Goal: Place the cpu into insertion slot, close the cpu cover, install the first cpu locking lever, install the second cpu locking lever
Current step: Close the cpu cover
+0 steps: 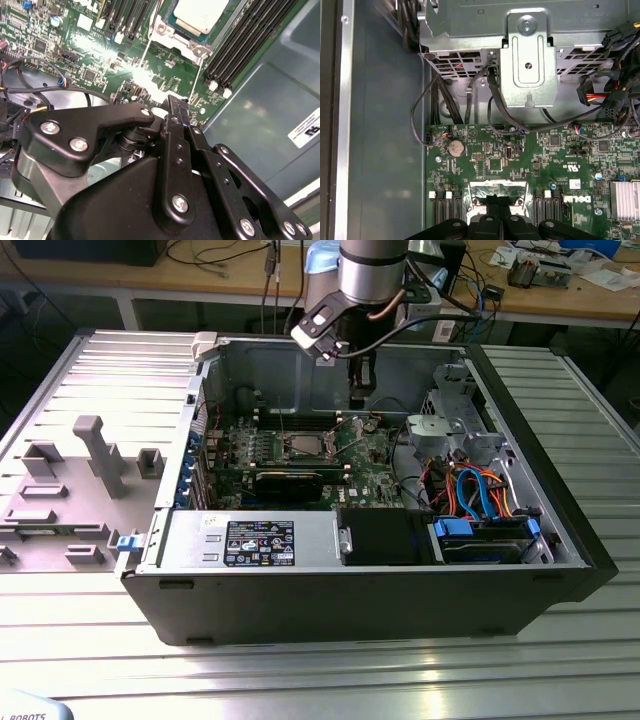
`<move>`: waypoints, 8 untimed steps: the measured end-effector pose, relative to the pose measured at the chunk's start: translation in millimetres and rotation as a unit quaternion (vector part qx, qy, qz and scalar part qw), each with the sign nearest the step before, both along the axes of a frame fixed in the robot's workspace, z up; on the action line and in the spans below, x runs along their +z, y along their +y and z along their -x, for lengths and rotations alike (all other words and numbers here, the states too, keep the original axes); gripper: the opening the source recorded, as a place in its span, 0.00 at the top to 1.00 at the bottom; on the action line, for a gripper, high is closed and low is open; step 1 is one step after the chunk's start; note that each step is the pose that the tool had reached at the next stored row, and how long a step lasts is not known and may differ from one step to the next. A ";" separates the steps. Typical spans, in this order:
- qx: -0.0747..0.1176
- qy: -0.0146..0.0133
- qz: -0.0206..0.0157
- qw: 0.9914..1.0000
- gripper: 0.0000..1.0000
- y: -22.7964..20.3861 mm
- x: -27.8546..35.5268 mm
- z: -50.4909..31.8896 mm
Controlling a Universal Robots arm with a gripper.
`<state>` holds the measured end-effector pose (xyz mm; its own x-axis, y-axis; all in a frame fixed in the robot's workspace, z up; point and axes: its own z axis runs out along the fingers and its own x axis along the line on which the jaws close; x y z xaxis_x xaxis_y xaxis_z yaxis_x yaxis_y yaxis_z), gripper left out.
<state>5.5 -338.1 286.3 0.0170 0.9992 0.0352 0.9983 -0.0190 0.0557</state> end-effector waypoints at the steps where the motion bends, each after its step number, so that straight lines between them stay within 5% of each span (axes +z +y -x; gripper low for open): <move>1: 0.000 0.000 0.000 1.000 0.89 0.0 -0.7 -2.5; 3: 0.000 0.001 0.000 1.000 0.89 0.0 -4.2 -15.8; 8: 0.000 0.007 0.000 1.000 0.89 0.0 -14.0 -27.2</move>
